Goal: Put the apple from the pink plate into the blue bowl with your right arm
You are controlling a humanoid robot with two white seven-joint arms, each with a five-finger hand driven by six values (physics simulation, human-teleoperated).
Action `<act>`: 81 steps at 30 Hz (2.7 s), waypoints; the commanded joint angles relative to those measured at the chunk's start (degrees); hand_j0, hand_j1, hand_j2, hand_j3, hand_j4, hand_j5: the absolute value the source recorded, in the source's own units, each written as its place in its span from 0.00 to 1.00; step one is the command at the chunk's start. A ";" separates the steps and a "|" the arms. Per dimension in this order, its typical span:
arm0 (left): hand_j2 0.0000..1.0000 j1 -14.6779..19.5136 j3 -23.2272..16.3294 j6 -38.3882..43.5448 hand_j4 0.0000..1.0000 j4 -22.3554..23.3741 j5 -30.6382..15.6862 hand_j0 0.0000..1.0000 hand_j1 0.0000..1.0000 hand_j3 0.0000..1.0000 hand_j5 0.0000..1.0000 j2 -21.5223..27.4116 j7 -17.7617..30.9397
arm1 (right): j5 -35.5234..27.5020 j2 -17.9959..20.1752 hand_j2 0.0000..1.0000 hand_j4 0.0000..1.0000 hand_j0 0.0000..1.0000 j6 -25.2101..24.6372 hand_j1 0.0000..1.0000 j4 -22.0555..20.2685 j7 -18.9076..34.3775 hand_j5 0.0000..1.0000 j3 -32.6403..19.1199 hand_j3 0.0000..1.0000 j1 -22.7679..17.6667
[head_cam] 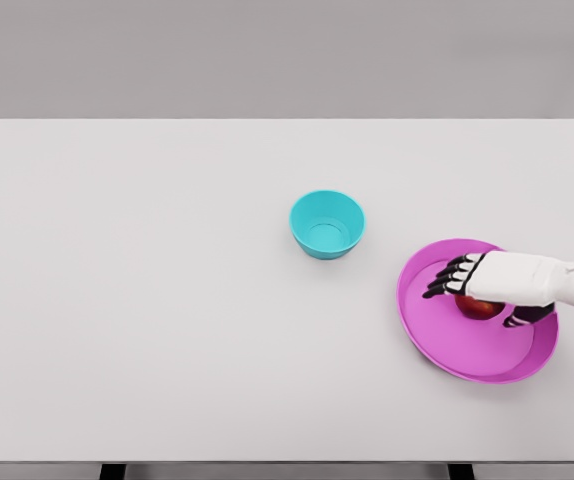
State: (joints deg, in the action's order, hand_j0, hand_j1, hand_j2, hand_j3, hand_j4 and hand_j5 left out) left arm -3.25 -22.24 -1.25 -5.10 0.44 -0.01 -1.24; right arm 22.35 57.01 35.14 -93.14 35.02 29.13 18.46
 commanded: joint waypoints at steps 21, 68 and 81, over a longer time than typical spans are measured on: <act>1.00 0.00 0.00 0.02 1.00 0.01 0.00 1.00 1.00 1.00 1.00 0.01 0.01 | -0.38 -0.41 0.36 0.36 0.36 -0.14 0.36 0.07 -0.02 0.36 -0.48 0.36 5.18; 1.00 0.00 0.00 0.02 1.00 0.01 0.00 1.00 1.00 1.00 1.00 0.01 0.01 | 4.63 -27.74 0.37 0.37 0.37 -0.14 0.37 15.62 -0.02 0.37 3.04 0.37 21.09; 1.00 0.00 0.00 0.02 1.00 0.01 0.00 1.00 1.00 1.00 1.00 0.01 0.01 | 5.59 -31.43 0.39 0.39 0.39 -0.14 0.39 20.63 -0.02 0.39 8.13 0.39 24.08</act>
State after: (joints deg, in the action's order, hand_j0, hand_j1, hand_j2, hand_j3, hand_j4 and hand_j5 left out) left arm -3.25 -22.23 -1.25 -5.11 0.44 -0.01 -1.24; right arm 28.21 25.99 35.20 -73.32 35.03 36.71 42.54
